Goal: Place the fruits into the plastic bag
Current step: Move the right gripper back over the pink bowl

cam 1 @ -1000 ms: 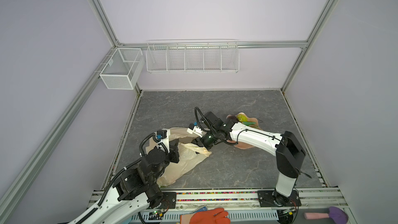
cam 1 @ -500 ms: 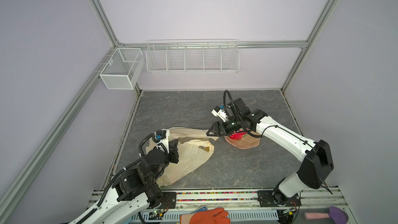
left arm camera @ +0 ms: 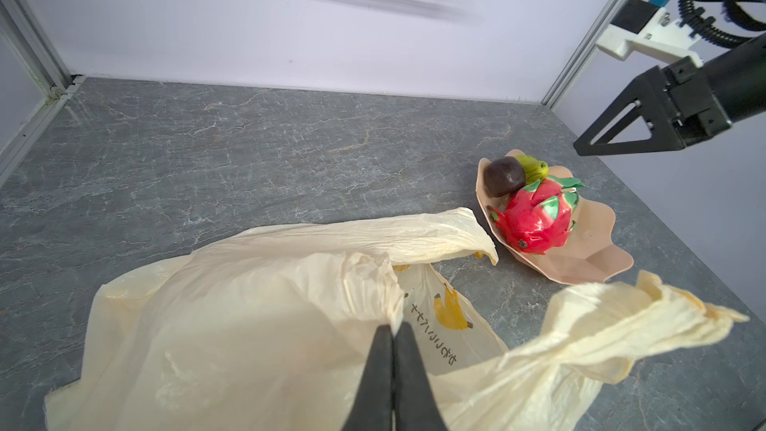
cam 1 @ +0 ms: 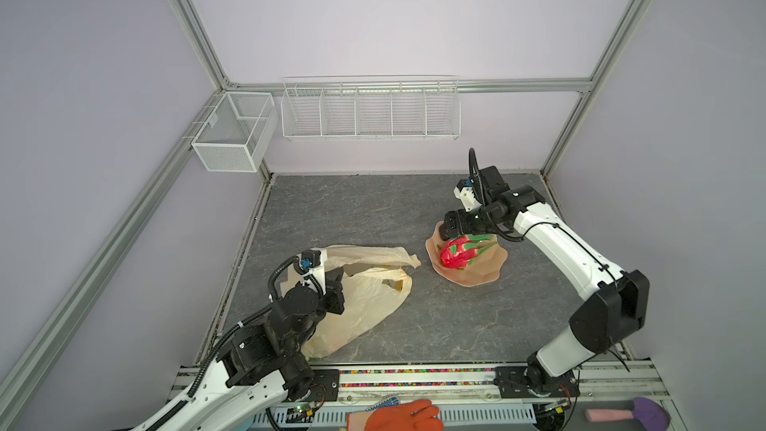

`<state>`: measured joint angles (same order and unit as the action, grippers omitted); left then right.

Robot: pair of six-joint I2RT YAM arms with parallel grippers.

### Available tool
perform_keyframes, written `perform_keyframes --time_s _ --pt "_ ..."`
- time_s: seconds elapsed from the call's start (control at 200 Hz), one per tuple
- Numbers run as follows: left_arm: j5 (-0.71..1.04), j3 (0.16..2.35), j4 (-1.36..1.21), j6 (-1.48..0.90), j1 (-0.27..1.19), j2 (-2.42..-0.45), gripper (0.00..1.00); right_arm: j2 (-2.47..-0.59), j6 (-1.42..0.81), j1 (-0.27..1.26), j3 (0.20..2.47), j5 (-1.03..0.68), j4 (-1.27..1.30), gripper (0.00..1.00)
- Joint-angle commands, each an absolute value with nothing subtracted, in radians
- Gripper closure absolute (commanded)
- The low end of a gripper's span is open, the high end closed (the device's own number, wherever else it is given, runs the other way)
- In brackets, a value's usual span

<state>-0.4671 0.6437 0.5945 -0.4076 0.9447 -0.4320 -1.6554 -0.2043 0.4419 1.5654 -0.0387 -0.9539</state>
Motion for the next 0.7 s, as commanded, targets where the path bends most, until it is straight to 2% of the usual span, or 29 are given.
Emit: perform_keyframes --time_s 0.0,0.26,0.695 --pt "-0.477 0.658 0.605 -0.414 0.944 -0.433 1.00 -1.738 -0.097 0.438 1.584 0.143 -1.020 0.10" --pt "-0.484 0.663 0.617 -0.416 0.945 -0.432 1.00 -1.840 -0.004 0.439 1.610 0.244 -0.998 0.22" --pt "-0.494 0.663 0.618 -0.416 0.945 -0.434 1.00 -1.940 0.037 0.438 1.663 0.276 -0.981 0.36"
